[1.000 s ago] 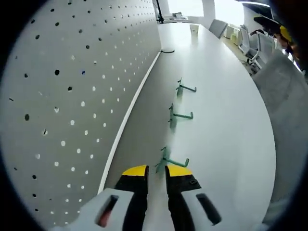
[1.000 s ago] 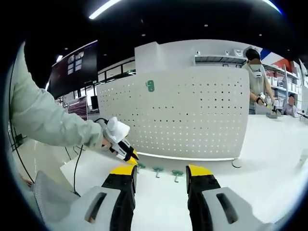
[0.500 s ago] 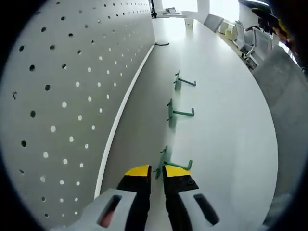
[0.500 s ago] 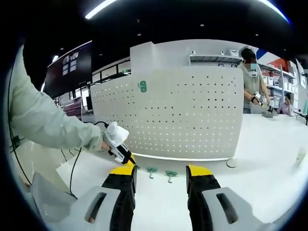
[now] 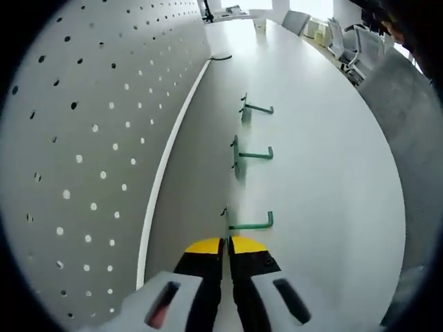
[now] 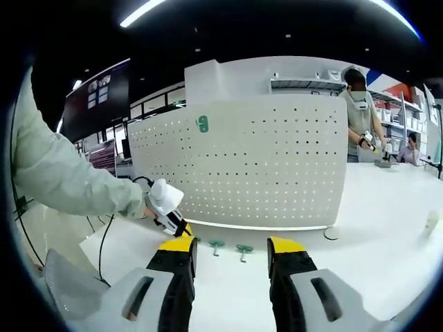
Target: Insert the hook assembly into the mounting plate slot until the hook locks in place.
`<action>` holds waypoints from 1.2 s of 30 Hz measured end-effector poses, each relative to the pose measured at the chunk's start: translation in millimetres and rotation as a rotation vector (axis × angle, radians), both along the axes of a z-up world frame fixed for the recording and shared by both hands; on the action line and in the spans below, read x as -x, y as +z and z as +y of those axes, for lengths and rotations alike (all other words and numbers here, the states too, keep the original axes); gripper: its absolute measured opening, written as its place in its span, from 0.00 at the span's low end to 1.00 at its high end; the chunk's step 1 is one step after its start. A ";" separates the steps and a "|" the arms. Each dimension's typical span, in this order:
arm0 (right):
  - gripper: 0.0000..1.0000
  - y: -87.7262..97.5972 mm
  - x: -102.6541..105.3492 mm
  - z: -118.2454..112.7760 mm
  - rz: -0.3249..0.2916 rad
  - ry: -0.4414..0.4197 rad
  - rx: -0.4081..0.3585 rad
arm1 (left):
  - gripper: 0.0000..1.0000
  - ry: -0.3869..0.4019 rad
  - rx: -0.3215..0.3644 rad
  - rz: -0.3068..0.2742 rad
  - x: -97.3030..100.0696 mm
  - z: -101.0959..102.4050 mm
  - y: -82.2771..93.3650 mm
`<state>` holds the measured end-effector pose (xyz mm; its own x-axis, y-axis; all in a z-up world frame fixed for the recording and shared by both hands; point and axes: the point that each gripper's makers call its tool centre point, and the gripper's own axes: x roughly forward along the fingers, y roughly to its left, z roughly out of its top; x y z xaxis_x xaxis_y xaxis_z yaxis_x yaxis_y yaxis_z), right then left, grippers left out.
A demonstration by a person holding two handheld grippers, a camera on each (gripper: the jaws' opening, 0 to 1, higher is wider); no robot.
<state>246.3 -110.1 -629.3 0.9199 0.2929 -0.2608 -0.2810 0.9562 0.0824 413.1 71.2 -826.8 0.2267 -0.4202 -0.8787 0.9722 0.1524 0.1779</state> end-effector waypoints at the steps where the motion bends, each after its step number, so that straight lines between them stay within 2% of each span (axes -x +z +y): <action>1: 0.39 0.2 0.1 0.3 0.000 0.000 -0.002 | 0.04 0.005 -0.003 -0.004 -0.2 0.2 0.0; 5: 0.39 2.8 0.7 1.2 -0.007 0.002 -0.002 | 0.03 0.043 0.005 -0.040 -1.0 1.6 1.1; 11: 0.39 7.5 2.3 0.3 -0.020 0.003 0.001 | 0.03 0.103 0.042 -0.048 3.8 6.7 4.6; 15: 0.39 10.2 3.0 0.5 -0.026 0.005 -0.003 | 0.03 0.162 0.083 -0.060 1.0 10.9 15.8; 24: 0.39 19.5 5.1 5.5 -0.048 0.025 0.001 | 0.03 0.217 0.131 -0.123 -0.2 20.0 40.0; 28: 0.39 25.0 5.5 5.5 -0.060 0.032 0.003 | 0.03 0.277 0.171 -0.145 -0.3 27.0 50.4; 36: 0.39 45.2 6.6 4.4 -0.107 0.038 0.001 | 0.03 0.447 0.326 -0.207 2.8 39.0 84.7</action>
<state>239.7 -105.7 -584.1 0.9309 0.3274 -0.1617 -0.3238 0.9449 0.0487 410.2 110.2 -742.2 0.5967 -0.4859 -0.6386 0.7514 0.6177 0.2321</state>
